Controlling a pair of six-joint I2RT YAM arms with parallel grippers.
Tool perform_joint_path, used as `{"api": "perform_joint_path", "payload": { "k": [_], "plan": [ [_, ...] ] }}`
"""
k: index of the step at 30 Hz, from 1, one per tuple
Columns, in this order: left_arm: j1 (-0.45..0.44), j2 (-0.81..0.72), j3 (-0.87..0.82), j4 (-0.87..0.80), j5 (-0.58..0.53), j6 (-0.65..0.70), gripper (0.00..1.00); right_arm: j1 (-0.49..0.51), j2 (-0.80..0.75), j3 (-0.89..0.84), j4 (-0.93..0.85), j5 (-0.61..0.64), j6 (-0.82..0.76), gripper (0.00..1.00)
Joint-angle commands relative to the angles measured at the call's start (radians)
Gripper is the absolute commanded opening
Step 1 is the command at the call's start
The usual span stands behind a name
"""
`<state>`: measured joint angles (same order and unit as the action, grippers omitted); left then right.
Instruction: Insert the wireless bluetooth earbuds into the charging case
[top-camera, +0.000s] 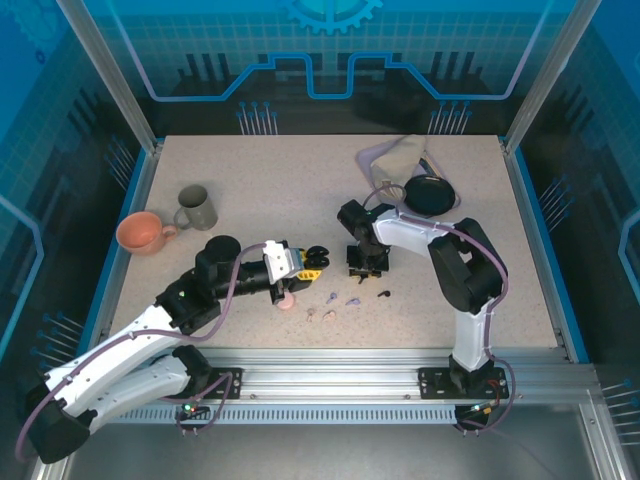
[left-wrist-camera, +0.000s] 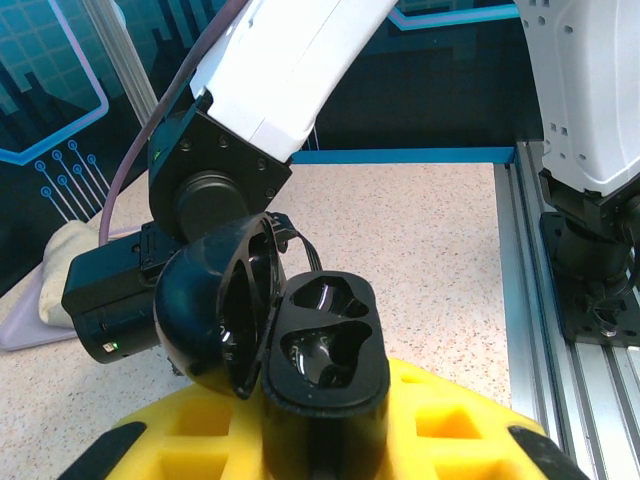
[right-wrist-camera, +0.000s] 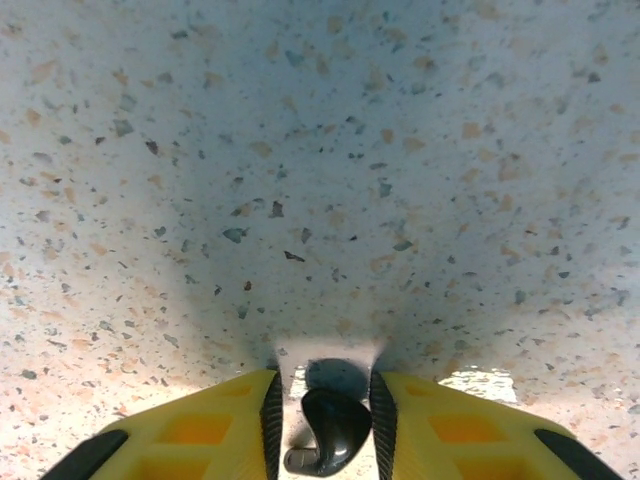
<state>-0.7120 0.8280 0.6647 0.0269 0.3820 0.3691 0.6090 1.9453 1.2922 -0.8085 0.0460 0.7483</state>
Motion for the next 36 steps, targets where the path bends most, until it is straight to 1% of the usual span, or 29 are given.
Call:
{"api": "perform_joint_path", "payload": {
  "k": [1,12,20,27,30,36],
  "plan": [
    [-0.007,-0.017,-0.007,-0.008,0.021,0.021,0.03,0.021,0.043,0.01,-0.021,0.006,-0.007,0.3],
    [-0.006,-0.017,-0.006,-0.012,0.011,0.019,0.03,0.028,0.03,-0.005,-0.011,-0.017,-0.015,0.21],
    [-0.007,-0.015,-0.012,-0.007,0.003,0.003,0.03,0.027,-0.005,-0.013,-0.006,-0.015,-0.038,0.2],
    [-0.006,-0.012,-0.014,-0.003,-0.003,-0.004,0.03,0.038,0.017,0.003,-0.041,-0.009,-0.076,0.26],
    [-0.007,-0.014,-0.013,-0.002,-0.004,-0.002,0.03,0.052,0.032,0.026,-0.079,0.02,-0.09,0.31],
    [-0.007,-0.009,-0.007,-0.01,-0.005,0.002,0.03,0.067,0.015,0.03,-0.126,0.085,-0.093,0.35]
  ]
}}
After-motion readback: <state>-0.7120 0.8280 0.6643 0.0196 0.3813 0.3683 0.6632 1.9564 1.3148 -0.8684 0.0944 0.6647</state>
